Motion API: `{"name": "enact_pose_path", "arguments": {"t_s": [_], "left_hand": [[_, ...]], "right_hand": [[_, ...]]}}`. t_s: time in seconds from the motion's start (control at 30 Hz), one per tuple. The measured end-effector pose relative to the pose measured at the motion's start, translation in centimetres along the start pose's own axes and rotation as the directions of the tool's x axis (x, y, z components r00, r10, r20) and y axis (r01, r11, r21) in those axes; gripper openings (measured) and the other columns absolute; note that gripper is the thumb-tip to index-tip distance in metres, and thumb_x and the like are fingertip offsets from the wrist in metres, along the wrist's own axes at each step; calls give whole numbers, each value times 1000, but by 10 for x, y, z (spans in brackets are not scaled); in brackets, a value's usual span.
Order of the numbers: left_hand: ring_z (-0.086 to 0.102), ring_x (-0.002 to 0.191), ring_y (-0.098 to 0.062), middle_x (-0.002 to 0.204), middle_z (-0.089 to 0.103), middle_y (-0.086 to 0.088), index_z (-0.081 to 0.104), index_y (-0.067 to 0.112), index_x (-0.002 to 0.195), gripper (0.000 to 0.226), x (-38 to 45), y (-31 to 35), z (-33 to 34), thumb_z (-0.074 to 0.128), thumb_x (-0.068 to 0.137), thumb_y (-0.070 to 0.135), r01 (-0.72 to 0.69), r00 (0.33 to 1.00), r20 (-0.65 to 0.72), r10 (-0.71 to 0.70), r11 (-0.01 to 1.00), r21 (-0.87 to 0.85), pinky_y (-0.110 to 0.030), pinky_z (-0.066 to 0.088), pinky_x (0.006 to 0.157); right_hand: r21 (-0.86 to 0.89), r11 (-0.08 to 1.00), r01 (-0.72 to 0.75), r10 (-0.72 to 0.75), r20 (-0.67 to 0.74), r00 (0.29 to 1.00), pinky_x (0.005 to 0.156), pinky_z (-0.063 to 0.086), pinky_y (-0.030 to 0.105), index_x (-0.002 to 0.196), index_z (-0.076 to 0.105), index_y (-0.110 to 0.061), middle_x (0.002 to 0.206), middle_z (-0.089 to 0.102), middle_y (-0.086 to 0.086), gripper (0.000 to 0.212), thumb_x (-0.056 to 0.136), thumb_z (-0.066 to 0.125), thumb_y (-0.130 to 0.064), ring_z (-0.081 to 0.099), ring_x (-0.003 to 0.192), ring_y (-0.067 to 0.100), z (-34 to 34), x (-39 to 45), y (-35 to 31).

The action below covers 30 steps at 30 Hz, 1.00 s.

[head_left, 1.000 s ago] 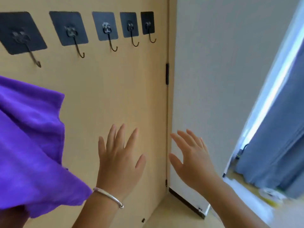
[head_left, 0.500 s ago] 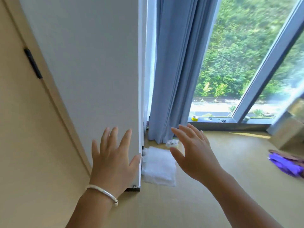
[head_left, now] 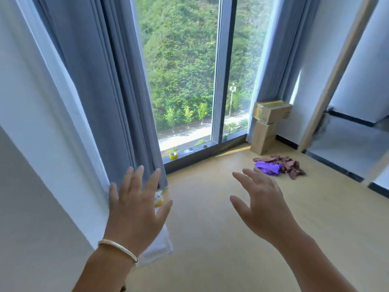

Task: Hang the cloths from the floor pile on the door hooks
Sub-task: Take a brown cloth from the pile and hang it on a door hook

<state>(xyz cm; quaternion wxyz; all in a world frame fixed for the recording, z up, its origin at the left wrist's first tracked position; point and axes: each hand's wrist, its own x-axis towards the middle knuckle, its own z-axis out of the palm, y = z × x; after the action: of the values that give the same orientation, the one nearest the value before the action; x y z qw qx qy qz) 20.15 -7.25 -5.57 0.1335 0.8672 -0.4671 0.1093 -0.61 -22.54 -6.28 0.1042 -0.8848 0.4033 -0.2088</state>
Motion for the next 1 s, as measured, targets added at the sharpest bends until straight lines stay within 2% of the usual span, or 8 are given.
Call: {"name": "enact_pose_path", "arguments": {"t_s": [0.17,0.27,0.53,0.67,0.8,1.0], "left_hand": [[13,146,-26,154,28,-7,33,30,148,71,32,93,9,51,86,59,-147,989,-24,145,988,-56,-56,12,115],[12,146,-26,155,26,-7,30,30,148,72,48,149,18,52,85,58,-216,976,-17,216,974,-74,-55,9,116],[3,147,-24,159,17,-5,17,33,151,76,74,289,52,37,86,67,-388,920,0,392,912,-129,-54,6,118],[4,148,-25,158,19,-7,19,32,151,78,87,334,61,34,84,70,-406,910,14,415,897,-176,-55,8,117],[6,147,-27,157,21,-7,22,33,150,89,102,370,69,17,73,78,-460,881,33,473,869,-184,-56,12,116],[4,148,-27,157,22,-8,22,34,149,89,135,415,97,18,73,80,-534,825,80,560,817,-220,-56,11,116]], "right_hand": [[-20,992,-125,124,-68,990,117,17,43,142,40,-33,150,36,-4,54,91,52,-43,20,143,17,-39,-9,92],[-31,981,-192,188,-97,977,117,17,41,142,42,-31,149,37,-2,54,90,53,-43,21,142,18,-59,-17,142],[-81,933,-349,333,-168,928,116,18,40,140,44,-29,148,38,-2,53,90,54,-42,23,141,19,-105,-40,253],[-63,897,-437,415,-214,884,116,19,42,139,47,-27,147,41,0,52,90,55,-40,24,141,21,-127,-53,298],[-48,866,-498,473,-243,847,115,21,44,136,49,-27,145,43,0,49,89,54,-41,27,140,21,-138,-59,327],[-34,805,-593,566,-260,783,115,20,45,135,50,-27,146,42,-1,48,90,53,-41,22,142,19,-140,-55,360]]}}
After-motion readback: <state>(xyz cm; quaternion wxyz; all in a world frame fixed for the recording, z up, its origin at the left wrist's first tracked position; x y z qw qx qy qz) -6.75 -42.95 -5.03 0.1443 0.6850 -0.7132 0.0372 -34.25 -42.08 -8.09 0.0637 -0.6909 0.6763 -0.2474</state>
